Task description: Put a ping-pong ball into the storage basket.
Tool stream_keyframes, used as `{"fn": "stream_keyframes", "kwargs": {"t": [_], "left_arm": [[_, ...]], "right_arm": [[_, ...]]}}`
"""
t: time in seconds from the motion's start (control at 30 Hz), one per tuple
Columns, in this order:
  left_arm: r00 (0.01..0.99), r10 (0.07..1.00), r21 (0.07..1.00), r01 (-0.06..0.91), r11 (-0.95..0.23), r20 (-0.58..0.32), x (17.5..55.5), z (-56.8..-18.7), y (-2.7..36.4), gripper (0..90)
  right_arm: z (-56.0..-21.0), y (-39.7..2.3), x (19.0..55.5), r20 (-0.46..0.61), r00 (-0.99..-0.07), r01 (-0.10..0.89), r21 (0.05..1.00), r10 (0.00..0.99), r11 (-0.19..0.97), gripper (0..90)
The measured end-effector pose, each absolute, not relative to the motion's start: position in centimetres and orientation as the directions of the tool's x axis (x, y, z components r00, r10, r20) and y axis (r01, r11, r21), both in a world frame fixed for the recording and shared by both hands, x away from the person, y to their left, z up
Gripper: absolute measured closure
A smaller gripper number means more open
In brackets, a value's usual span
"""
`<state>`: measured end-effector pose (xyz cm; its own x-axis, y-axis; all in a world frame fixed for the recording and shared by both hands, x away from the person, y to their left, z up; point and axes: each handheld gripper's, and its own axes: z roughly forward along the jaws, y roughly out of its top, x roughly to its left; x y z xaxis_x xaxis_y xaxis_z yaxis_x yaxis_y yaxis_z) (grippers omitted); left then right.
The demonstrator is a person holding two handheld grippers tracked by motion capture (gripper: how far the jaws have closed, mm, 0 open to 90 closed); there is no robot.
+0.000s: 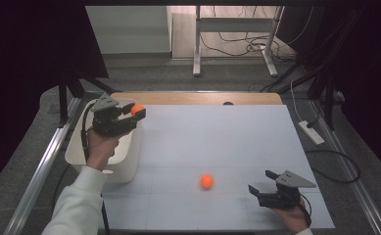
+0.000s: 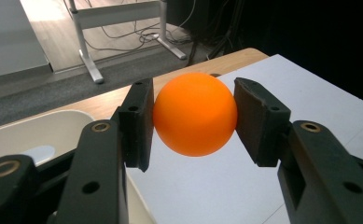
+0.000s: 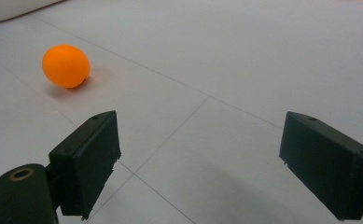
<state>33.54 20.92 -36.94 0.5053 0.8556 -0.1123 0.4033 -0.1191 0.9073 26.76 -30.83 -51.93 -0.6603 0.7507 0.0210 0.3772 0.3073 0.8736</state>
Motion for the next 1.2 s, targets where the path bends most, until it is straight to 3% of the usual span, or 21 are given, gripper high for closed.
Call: {"fn": "stream_keyframes", "kwargs": {"t": [1.2], "left_arm": [[0.35,0.93,0.891,0.45,-0.065,-0.109,35.4,-38.0,25.7,50.4]], "right_arm": [[-51.9,-30.7,26.7,0.01,-0.664,0.373,0.871,0.748,0.319,11.9]]}}
